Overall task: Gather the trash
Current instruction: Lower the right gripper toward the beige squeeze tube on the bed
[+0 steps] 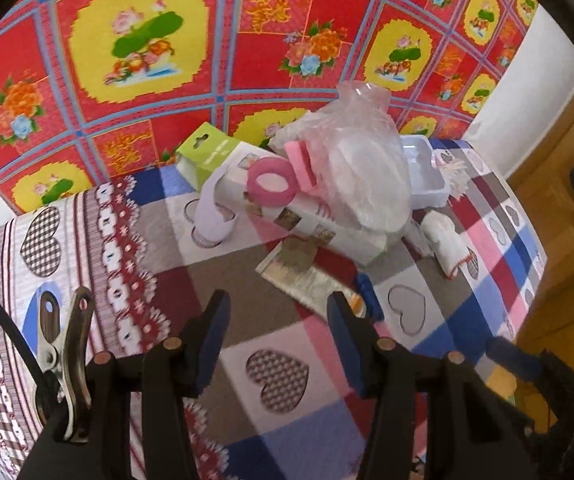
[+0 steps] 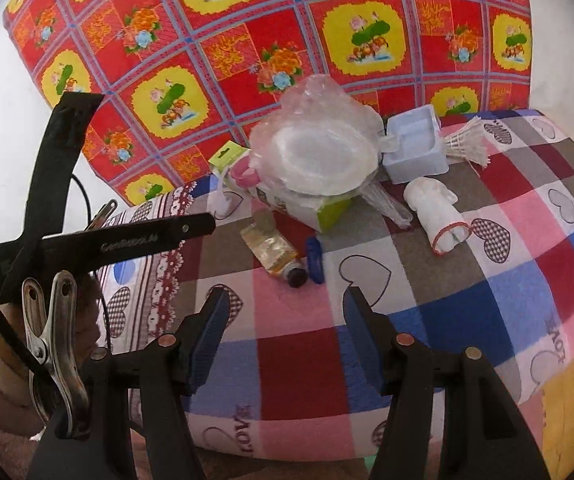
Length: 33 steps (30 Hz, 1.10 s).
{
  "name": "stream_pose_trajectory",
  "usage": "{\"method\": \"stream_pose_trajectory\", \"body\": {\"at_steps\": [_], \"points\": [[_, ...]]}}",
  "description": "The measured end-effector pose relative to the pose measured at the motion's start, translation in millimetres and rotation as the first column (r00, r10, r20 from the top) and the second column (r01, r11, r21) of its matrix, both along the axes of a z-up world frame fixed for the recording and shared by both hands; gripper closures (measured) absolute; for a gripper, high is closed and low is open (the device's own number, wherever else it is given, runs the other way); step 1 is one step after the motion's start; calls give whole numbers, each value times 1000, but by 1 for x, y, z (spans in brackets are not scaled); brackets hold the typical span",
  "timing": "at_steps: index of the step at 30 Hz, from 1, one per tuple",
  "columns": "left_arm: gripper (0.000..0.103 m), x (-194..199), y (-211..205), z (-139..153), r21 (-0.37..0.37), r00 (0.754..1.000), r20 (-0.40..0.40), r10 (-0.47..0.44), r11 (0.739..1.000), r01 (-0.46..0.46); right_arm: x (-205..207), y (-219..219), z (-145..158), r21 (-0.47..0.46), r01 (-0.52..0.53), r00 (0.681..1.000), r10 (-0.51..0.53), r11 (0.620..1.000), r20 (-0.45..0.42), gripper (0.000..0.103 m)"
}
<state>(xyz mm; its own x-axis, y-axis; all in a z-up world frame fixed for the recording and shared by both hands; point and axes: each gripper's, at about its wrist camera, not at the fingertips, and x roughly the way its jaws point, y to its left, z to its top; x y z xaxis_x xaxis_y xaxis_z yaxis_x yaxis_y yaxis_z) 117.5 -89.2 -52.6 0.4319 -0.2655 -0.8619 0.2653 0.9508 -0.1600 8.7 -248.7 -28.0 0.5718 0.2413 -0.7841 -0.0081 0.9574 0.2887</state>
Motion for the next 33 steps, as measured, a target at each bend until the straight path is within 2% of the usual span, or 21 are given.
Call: {"method": "stream_pose_trajectory", "body": {"at_steps": [9, 20, 23, 26, 29, 33], "points": [[50, 24, -34, -25, 40, 1000, 3, 14, 999, -14, 12, -24, -18, 42, -29, 999, 31, 999, -35, 43], [51, 46, -58, -54, 103, 998, -46, 37, 994, -32, 26, -37, -33, 81, -50, 996, 56, 995, -64, 43], [59, 52, -60, -59, 107, 997, -62, 49, 993, -43, 29, -39, -35, 84, -53, 996, 59, 995, -69, 43], [78, 56, -61, -65, 103, 995, -80, 53, 994, -44, 32, -41, -37, 87, -55, 995, 61, 995, -74, 43], [88, 58, -63, -65, 88, 996, -74, 48, 995, -42, 33, -41, -39, 92, -56, 995, 63, 994, -81, 43], [91, 56, -57, -64, 76, 996, -76, 49, 996, -43, 38, -37, -41, 97, -65, 994, 74, 993, -85, 43]]}}
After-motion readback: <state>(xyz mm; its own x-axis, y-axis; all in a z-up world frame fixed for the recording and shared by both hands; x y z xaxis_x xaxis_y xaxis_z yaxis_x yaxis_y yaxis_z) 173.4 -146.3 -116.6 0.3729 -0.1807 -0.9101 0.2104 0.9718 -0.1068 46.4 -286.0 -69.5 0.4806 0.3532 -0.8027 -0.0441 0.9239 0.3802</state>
